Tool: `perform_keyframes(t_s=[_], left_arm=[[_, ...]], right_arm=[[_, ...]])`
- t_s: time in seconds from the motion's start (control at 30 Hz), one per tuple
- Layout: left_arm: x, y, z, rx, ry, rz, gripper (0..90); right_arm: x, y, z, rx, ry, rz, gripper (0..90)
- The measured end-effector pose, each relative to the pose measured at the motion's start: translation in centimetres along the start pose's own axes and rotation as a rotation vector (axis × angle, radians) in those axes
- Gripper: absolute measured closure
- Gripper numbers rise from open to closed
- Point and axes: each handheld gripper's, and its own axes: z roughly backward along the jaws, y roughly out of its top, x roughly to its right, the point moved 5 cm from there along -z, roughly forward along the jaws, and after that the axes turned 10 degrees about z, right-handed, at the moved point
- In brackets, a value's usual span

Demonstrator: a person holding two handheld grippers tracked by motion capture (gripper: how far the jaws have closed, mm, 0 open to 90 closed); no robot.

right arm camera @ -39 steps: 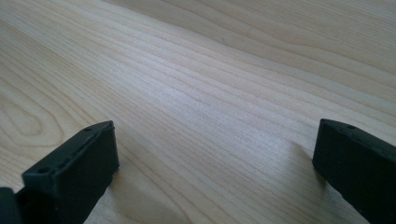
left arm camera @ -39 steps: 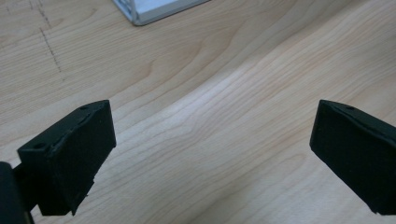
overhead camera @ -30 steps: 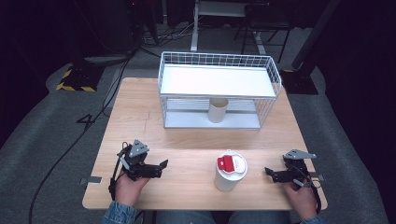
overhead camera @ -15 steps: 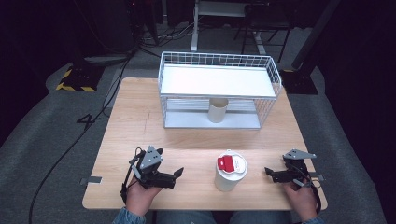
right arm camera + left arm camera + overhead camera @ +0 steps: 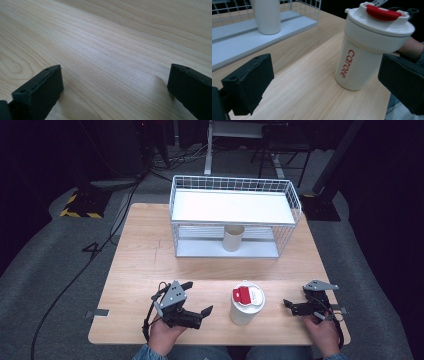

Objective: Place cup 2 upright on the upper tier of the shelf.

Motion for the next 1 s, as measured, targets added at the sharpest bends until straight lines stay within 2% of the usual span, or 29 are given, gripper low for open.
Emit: perform_keyframes(t_s=[0.07, 0.1, 0.2, 0.33, 0.57, 0.77, 0.87, 1.0], left_arm=[[0.7, -0.3, -0.7, -0.005, -0.038, -0.029, 0.8], [0.9, -0.4, -1.0, -0.004, -0.056, -0.03, 0.6], [1.6, -0.6, -1.6, 0.013, -0.104, -0.024, 0.0], [2.1, -0.7, -2.3, 0.025, -0.138, -0.008, 0.1], [2.9, -1.0, -3.5, 0.041, -0.159, -0.016, 0.0], [3.5, -1.6, -5.3, 0.008, -0.177, -0.017, 0.0], [3.7, -1.7, -6.0, 0.016, -0.18, 0.0, 0.0], [3.9, -1.9, -6.7, 0.013, -0.183, -0.003, 0.0]], right_arm=[[0.0, 0.0, 0.0, 0.0, 0.0, 0.0, 0.3], [0.0, 0.0, 0.0, 0.0, 0.0, 0.0, 0.3], [0.0, 0.0, 0.0, 0.0, 0.0, 0.0, 0.3], [0.0, 0.0, 0.0, 0.0, 0.0, 0.0, 0.3], [0.0, 0.0, 0.0, 0.0, 0.0, 0.0, 0.3], [0.0, 0.0, 0.0, 0.0, 0.0, 0.0, 0.3], [0.0, 0.0, 0.0, 0.0, 0.0, 0.001, 0.3], [0.0, 0.0, 0.0, 0.0, 0.0, 0.0, 0.3]])
